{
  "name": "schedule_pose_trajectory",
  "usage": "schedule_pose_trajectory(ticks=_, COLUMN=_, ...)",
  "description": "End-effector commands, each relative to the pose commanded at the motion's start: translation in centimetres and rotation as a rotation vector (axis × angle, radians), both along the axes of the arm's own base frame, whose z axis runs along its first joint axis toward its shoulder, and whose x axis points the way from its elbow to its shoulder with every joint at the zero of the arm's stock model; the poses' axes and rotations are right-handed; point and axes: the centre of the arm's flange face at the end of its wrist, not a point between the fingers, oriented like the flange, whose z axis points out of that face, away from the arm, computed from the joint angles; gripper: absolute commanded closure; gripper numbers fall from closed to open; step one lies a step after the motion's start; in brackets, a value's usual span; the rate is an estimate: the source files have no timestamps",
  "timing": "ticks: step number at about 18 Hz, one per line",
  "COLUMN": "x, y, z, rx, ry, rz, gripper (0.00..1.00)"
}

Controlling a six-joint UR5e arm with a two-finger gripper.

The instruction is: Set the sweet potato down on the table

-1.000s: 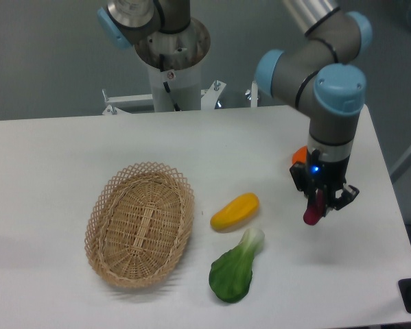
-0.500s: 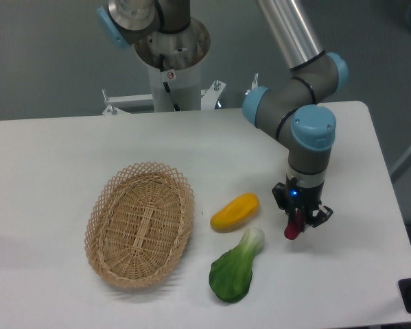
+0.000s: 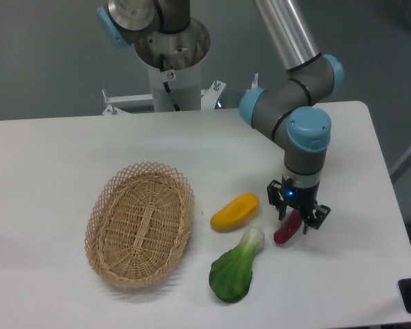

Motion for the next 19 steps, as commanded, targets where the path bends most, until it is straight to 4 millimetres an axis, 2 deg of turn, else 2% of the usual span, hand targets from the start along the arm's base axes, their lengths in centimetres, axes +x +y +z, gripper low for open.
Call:
schedule_pose_trajectory(ticks=5, x=-1.3, y=0.7, z=8.3, rx=0.062, ry=0.117, rz=-0.001, gripper=0.0)
schedule_pose_trajectory(ticks=7, x=-1.8, y=0.1, z=11.0, rx=0.046, ry=0.122, rz=-0.023, gripper=0.0)
schedule_pose_trajectory(ticks=9, x=-2.1, y=-1.4, z=13.5, rx=-0.014, ry=0.111, rz=-0.11, gripper=0.0)
schedule_pose_trajectory(ticks=11, x=-3.0, y=-4.9, z=15.6, rx=-0.07, ry=0.099, rz=-0.179, gripper=0.0)
schedule_pose_trajectory(ticks=12, x=-3.6, y=-6.8, z=16.1, rx=-0.095, ry=0.095, rz=-0.213, gripper=0.0)
schedule_pose_trajectory(ticks=14, x=-4.1, y=-9.0, z=16.0, rx=-0.142, ry=0.075, rz=-0.304, gripper=0.0)
schedule_pose_trajectory(ticks=15, x=-4.9, y=-10.9, z=15.9, rx=-0.165, ry=0.075, rz=-0.351, gripper=0.0)
schedule_pose_trajectory(ticks=19, x=-5.1, y=-12.4, z=16.8, rx=-0.182, ry=0.089, rz=-0.386, gripper=0.0)
